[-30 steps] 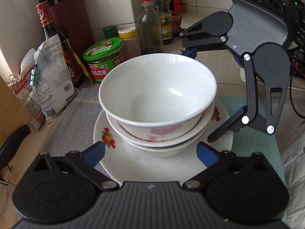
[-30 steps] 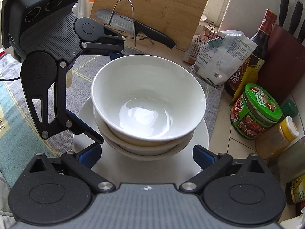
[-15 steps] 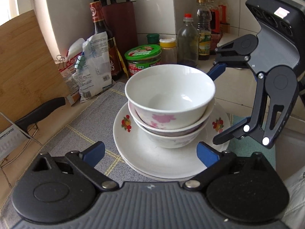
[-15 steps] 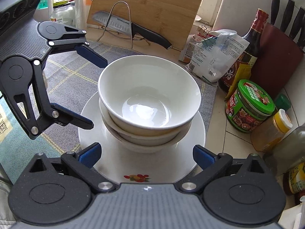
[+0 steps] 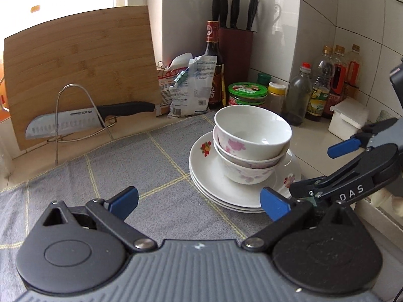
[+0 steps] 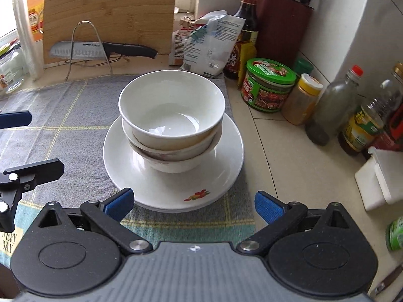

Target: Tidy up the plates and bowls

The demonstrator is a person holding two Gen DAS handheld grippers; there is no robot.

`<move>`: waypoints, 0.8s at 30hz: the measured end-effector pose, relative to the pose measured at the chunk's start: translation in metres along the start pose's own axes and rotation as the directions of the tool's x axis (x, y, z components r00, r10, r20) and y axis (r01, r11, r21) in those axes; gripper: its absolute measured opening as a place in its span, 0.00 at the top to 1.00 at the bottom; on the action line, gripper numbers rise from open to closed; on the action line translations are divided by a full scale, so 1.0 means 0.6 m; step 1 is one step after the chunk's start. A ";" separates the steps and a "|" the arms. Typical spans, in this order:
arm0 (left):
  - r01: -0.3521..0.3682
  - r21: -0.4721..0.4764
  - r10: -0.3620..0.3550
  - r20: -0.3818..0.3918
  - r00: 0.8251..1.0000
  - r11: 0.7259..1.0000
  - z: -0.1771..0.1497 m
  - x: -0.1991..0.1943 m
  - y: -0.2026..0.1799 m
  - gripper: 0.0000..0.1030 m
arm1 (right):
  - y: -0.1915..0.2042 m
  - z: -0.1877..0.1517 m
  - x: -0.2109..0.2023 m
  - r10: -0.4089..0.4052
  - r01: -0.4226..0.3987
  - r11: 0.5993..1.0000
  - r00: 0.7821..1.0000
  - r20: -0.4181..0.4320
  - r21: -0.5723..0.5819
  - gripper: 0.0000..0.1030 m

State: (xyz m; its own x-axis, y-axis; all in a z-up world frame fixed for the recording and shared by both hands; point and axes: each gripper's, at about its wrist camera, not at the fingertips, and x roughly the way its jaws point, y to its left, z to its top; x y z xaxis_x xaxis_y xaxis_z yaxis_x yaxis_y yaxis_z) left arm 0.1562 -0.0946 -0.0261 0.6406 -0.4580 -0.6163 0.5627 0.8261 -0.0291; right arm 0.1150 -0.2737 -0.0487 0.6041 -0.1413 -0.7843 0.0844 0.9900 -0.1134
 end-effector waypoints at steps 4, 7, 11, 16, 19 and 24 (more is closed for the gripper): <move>-0.040 -0.040 0.039 -0.022 0.999 0.998 0.012 -0.038 0.000 0.01 | 0.022 -0.020 -0.040 -0.042 0.043 0.992 0.999 -0.009 0.118 0.00; -0.049 -0.063 0.047 -0.027 0.999 0.997 0.021 -0.065 -0.001 0.01 | 0.039 -0.028 -0.073 -0.063 0.060 0.986 0.998 0.019 0.158 0.00; -0.044 -0.059 0.041 -0.048 0.998 0.997 0.027 -0.082 -0.007 0.01 | 0.054 -0.033 -0.107 -0.099 0.088 0.981 0.994 0.054 0.174 0.00; -0.059 -0.039 0.057 -0.038 0.998 0.998 0.028 -0.100 -0.016 0.01 | 0.063 -0.036 -0.132 -0.126 0.109 0.976 0.989 0.081 0.188 0.00; -0.074 -0.019 0.073 -0.043 0.996 0.997 0.027 -0.104 -0.022 0.01 | 0.066 -0.039 -0.139 -0.128 0.109 0.975 0.988 0.086 0.196 0.00; -0.079 -0.026 0.078 -0.039 0.996 0.997 0.029 -0.108 -0.022 0.01 | 0.068 -0.042 -0.142 -0.125 0.105 0.973 0.988 0.086 0.207 0.00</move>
State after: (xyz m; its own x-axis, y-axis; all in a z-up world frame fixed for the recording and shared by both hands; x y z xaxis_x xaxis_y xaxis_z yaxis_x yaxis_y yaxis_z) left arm 0.1162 -0.0812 0.0277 0.6616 -0.3788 -0.6471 0.4961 0.8682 -0.0010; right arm 0.0473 -0.2214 -0.0019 0.6548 -0.2636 -0.7084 0.3100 0.9484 -0.0664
